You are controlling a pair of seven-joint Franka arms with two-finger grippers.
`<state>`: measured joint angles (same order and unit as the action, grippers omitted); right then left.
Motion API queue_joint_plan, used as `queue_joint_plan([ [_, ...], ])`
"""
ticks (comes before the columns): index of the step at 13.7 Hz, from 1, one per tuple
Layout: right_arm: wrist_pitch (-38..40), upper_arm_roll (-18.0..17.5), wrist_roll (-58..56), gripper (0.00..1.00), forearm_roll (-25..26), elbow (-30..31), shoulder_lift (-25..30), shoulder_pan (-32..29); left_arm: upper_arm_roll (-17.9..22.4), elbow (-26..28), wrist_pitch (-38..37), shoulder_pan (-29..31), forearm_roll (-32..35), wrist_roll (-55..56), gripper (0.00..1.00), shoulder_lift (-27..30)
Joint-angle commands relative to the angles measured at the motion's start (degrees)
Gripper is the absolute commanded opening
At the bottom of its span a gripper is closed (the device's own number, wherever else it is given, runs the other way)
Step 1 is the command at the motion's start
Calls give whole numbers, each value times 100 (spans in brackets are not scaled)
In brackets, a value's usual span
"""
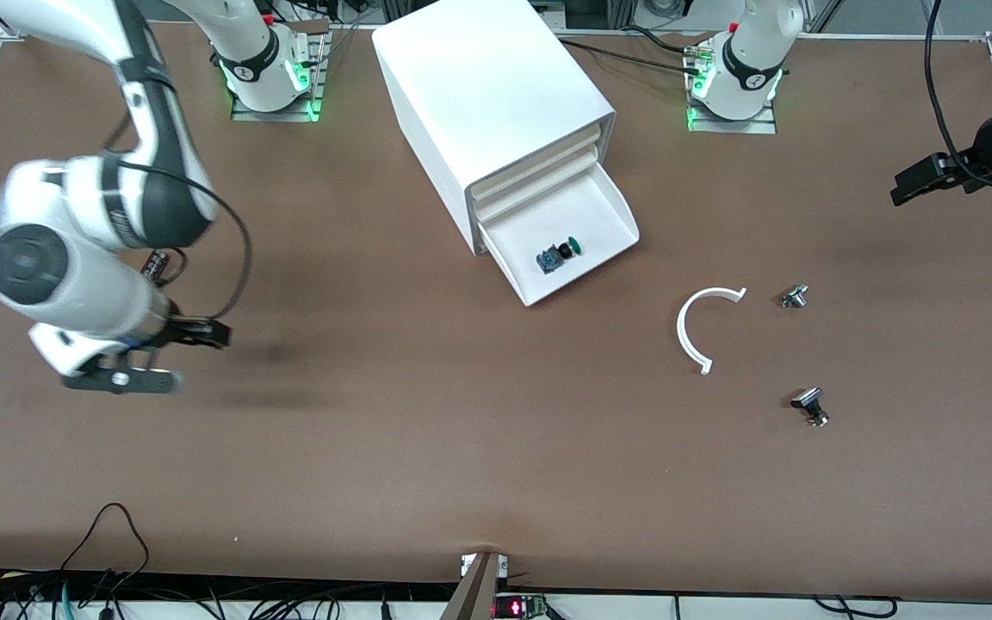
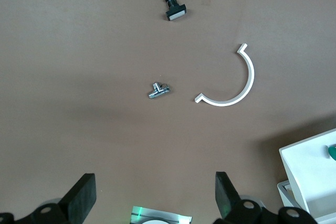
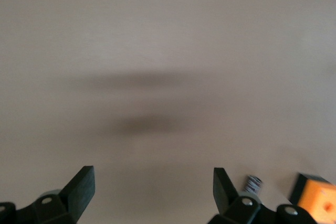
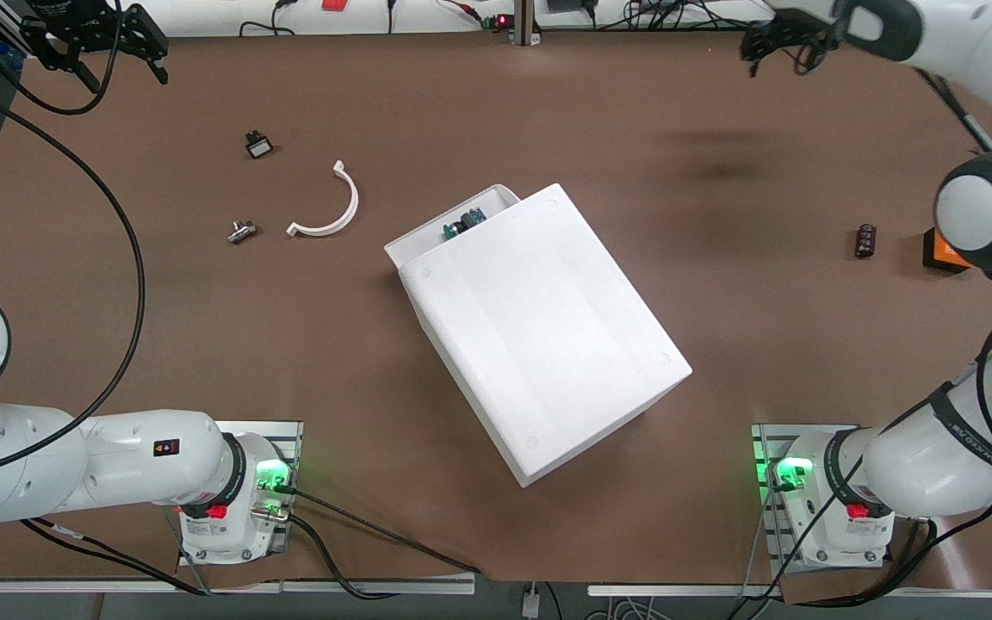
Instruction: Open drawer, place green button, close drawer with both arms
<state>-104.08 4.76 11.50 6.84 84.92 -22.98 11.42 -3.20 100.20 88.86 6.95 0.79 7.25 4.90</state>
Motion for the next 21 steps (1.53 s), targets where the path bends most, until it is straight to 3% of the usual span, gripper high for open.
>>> queue_joint_plan([
  [1, 90, -597, -619, 100, -86, 666, 1013, -795, -14, -115, -114, 113, 88, -13, 100, -50],
  [3, 90, -906, -1672, 100, -77, 841, 1444, -1360, -14, -115, -114, 114, 88, -22, 100, -68],
  [6, 90, -889, -2599, 100, -60, 965, 1876, -1476, -14, -115, -114, 114, 88, -13, 100, -77],
  [10, 256, -557, -3485, 100, -68, 570, 1789, -1564, -58, -106, -123, 105, 88, 31, 100, -112],
  [12, 781, -389, -3541, 100, -199, 307, 1806, -1573, -76, -115, -132, 105, 88, 22, 100, -112],
  [16, 1416, -467, -3506, 100, -332, -160, 1833, -1555, -128, -115, -150, 18, 71, 266, 100, -261],
  [21, 2040, -441, -3453, 100, -332, -73, 1928, -1555, -1111, -124, 51, -9, 132, 1725, 100, -665],
])
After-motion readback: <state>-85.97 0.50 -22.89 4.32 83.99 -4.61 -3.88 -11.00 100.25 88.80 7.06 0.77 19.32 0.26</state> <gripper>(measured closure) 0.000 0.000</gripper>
